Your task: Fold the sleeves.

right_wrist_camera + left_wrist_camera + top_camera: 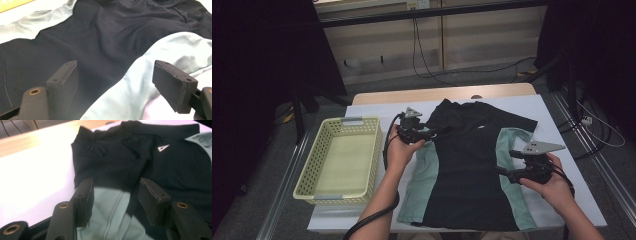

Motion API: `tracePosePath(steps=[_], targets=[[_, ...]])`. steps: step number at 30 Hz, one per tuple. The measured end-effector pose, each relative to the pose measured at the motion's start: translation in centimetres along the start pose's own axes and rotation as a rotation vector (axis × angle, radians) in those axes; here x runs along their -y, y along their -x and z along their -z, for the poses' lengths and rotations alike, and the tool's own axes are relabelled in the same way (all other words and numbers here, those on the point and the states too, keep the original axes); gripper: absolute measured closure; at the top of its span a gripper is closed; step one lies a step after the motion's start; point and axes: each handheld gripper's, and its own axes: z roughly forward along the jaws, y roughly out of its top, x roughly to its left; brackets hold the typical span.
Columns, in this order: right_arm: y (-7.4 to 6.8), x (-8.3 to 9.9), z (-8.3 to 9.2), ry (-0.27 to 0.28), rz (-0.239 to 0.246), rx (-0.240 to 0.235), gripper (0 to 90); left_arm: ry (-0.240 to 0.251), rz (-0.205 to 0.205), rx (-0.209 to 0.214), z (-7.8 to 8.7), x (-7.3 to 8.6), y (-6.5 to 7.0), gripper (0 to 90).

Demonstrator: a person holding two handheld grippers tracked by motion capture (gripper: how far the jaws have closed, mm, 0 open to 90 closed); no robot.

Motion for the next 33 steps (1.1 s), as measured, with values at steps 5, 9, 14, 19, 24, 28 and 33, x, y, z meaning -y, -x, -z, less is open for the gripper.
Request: tracePosePath(steps=[5, 9, 14, 19, 24, 28, 33], targets=[[0.0, 0.0, 0.0, 0.000, 0.002, -0.002, 21.7, -0.047, -0.046, 0.016, -2.0, 0.6, 0.7, 41.8], [0.1, 0.0, 0.1, 0.003, 0.000, -0.001, 21.7, -0.057, -0.059, -0.020, -2.8, 1.4, 0.8, 56.6], [0.1, 0.1, 0.0, -0.002, 0.000, 0.000, 21.8, -0.054, -0.040, -0.030, -2.3, 0.9, 0.5, 77.2], [0.2, 0.1, 0.0, 0.002, -0.001, 0.001, 21.8, 0.039, -0.042, -0.039, -1.2, 0.1, 0.7, 80.6], [0.2, 0.1, 0.0, 0.000, -0.003, -0.001, 21.7, 0.000, -0.080, 0.021, -1.1, 0.4, 1.3, 81.0], [0.0, 0.0, -0.2, -0.006, 0.000, -0.001, 21.7, -0.029, -0.070, 0.040, -1.9, 1.8, 1.6, 76.3], [0.0, 0.1, -0.2, -0.007, 0.000, -0.001, 21.7, 0.008, -0.039, 0.063, -1.6, 2.3, 1.5, 70.5]])
